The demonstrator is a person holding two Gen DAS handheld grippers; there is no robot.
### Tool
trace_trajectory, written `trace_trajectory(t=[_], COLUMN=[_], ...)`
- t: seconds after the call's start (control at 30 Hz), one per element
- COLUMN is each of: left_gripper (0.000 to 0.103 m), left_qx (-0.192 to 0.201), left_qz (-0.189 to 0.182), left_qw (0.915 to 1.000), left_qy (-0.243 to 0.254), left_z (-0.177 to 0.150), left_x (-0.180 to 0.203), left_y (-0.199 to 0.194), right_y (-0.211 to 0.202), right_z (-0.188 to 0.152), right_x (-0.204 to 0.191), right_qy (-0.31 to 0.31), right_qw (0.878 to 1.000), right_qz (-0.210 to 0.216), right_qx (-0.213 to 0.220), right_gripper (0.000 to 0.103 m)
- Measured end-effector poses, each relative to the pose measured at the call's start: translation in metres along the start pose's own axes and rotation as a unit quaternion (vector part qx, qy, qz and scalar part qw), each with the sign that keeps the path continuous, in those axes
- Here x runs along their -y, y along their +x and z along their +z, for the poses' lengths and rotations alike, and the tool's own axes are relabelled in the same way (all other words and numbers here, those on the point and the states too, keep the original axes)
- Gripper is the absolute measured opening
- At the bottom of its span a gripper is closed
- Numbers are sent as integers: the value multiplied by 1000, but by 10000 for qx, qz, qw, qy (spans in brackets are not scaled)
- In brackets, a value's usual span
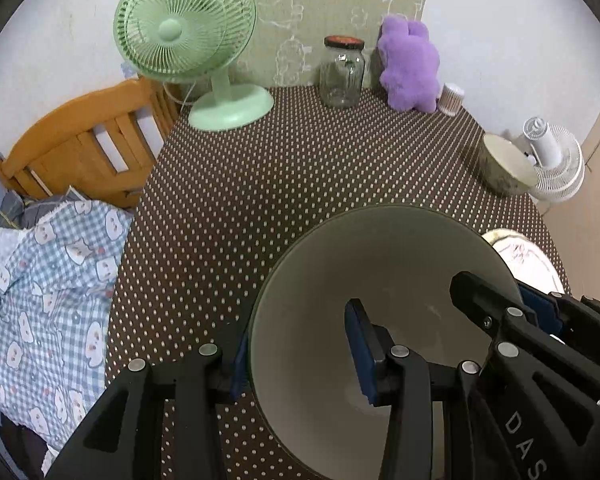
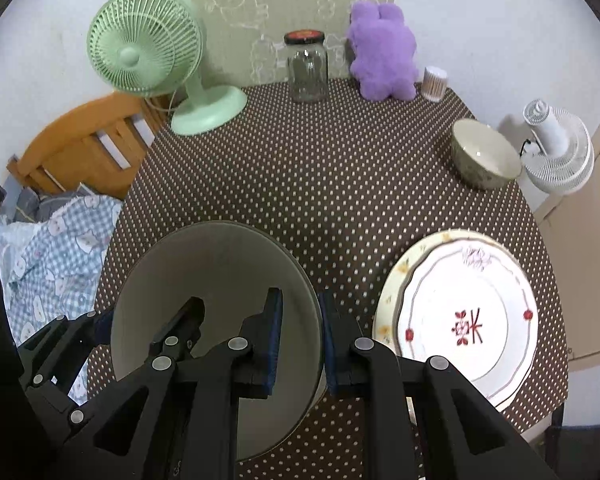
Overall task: Organize plates and bowls
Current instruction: 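Lower the second grey bowl onto the first bowl and open both grippers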
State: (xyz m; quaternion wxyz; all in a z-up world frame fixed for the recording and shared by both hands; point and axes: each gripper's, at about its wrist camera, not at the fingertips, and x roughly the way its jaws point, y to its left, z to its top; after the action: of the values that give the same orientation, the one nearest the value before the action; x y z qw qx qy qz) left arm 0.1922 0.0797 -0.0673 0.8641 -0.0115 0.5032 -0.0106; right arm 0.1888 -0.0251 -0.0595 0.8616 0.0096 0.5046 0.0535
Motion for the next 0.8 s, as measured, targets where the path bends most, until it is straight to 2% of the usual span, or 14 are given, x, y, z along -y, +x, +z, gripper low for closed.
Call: trace_trajectory(t=[0.3, 0.6, 0.8], left_gripper=[42, 42, 41], left_qx=[-315, -441, -466], left_qz=[-46, -127, -259], left_qw=[9995, 9989, 9983], left_qy=[-38, 131, 234], left_z=[-15, -20, -18], left_x=[-7, -6, -5], left_y=[19, 32, 38], right_y=[22, 39, 42], right_z=[-15, -21, -20], right_x=[-3, -4, -2], right_qy=[17, 174, 213], right_qw=[9995, 9985, 9983], right_qz=[-35, -142, -318], right_qx=[-301, -495, -443], right_gripper=[22, 22, 22])
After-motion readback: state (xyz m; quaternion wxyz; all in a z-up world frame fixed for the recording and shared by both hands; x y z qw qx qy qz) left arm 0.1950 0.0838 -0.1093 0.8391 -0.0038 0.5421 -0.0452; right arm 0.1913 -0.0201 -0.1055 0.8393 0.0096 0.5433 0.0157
